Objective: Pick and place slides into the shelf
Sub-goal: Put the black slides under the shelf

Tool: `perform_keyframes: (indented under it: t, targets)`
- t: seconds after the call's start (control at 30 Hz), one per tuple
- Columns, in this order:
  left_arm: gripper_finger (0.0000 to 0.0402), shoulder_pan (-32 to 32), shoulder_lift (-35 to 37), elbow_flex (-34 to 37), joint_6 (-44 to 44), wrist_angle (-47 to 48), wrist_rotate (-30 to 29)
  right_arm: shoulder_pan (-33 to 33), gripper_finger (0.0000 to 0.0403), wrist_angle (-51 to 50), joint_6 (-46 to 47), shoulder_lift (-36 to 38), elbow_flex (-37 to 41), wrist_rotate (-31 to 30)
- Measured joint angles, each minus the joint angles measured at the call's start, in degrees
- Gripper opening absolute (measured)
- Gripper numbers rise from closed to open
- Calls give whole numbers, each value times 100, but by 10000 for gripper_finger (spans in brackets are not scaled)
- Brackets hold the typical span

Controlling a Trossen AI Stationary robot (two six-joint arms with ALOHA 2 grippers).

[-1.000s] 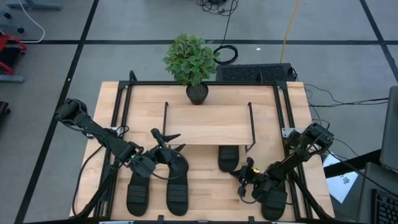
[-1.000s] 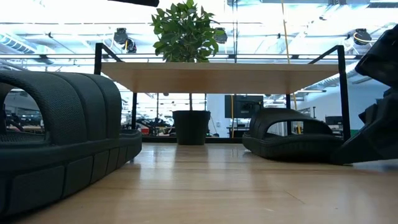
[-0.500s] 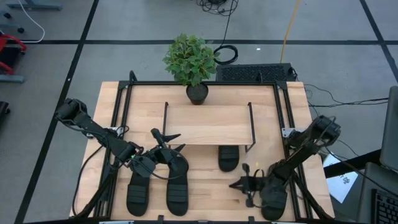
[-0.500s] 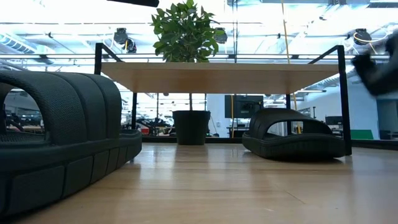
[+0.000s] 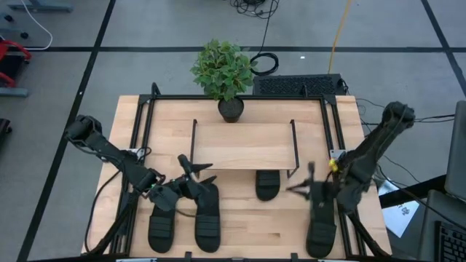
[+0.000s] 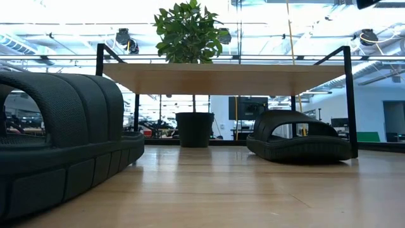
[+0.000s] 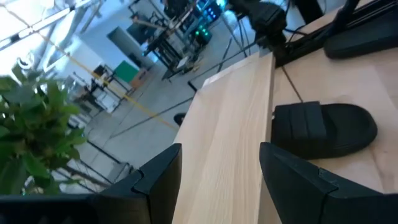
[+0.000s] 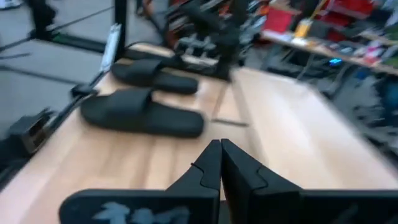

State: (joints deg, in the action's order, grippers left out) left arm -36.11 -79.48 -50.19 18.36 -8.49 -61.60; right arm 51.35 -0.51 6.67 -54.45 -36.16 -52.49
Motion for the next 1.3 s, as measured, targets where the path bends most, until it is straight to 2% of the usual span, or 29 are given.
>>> perform_keyframes:
  t: [0.17,0.27,0.37,0.5,0.6,0.73,0.83,0.93,1.07,1.3]
  targets:
    - [223,-314,0,0,507,-387,-115,0,0,-798,-286,1246,4,-420]
    - [223,-418,0,0,534,-402,25,0,0,-1117,-317,1812,142,-712]
    - [223,-442,0,0,493,-363,519,0,0,-1146,-412,2240,425,-752]
    - [223,-413,-1,0,276,-281,1559,0,0,-1133,-609,2647,577,-746]
    - [223,-421,0,0,-369,-9,1949,0,0,-1071,-894,2872,579,-751]
    - [223,-624,-2,0,-1923,771,1965,0,0,-774,-1328,3114,579,-747]
    - [223,-916,-2,-19,-2791,867,1870,0,0,-530,-1541,3239,577,-751]
    - [223,-1308,-2,-227,-3050,896,1770,0,0,-642,-1458,3269,580,-747]
    - [223,-1830,-154,-628,-3172,1143,1312,0,0,-663,-1353,3264,713,-744]
    - [223,-2167,-1397,-1706,-3787,1936,644,0,0,-661,-1212,3265,776,-743]
